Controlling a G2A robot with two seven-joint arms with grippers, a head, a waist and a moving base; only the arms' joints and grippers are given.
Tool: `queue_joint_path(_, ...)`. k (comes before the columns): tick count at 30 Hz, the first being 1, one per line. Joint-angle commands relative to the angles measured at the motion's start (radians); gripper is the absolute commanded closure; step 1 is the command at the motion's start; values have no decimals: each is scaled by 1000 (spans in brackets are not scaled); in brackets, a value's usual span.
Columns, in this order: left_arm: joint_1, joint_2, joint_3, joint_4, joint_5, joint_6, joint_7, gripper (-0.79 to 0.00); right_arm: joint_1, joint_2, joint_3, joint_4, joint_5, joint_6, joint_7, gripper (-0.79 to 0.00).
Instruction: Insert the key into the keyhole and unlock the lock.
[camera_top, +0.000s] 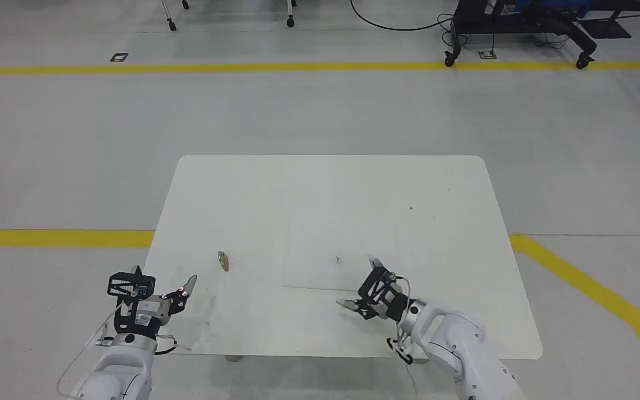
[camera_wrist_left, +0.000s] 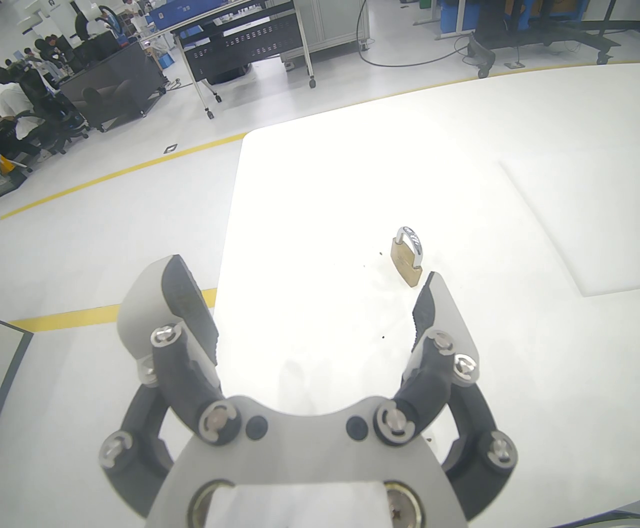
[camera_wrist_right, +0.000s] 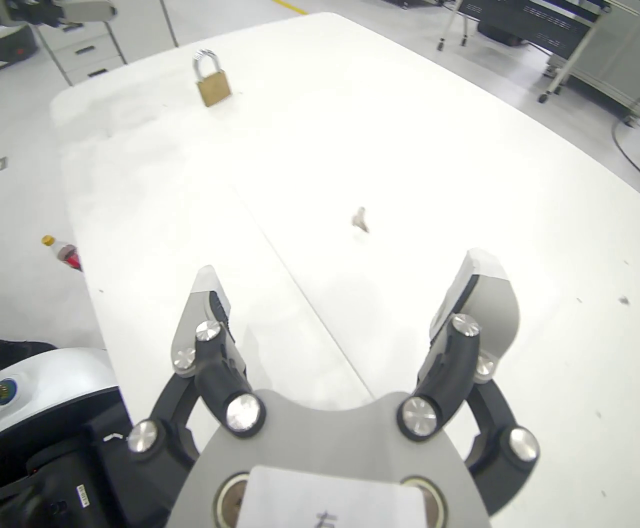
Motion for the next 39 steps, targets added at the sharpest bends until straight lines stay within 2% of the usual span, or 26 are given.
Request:
queue_joint_path(1,0,0,0,0,0,0,0,-785,3,0,0,-1,10,-7,-4,-785)
queue_joint_path(9,0,0,0,0,0,0,0,-785,4,0,6,0,23,6,-10,-785)
queue_joint_path(11,0,0,0,0,0,0,0,-785,21,-2,6,8,45,7,9,-391)
queue_joint_path(14,0,0,0,0,0,0,0,-785,73,-6,-4,27,91,11,93,-403)
queue_joint_path(15,0,0,0,0,0,0,0,-785,95,-8,-14,39,108,6,128,-465)
queue_joint_path(17,0,0,0,0,0,0,0,-785,144,-15,-40,64,140,12,205,-379)
queue_joint_path(22,0,0,0,0,0,0,0,-785,245,-33,-106,119,189,59,327,-351)
queue_joint_path(28,0,0,0,0,0,0,0,-785,311,-51,-163,188,228,129,403,-348)
queue_joint_path(33,0,0,0,0,0,0,0,-785,348,-66,-205,238,234,182,418,-357)
queue_joint_path(39,0,0,0,0,0,0,0,-785,373,-77,-233,274,235,217,432,-329)
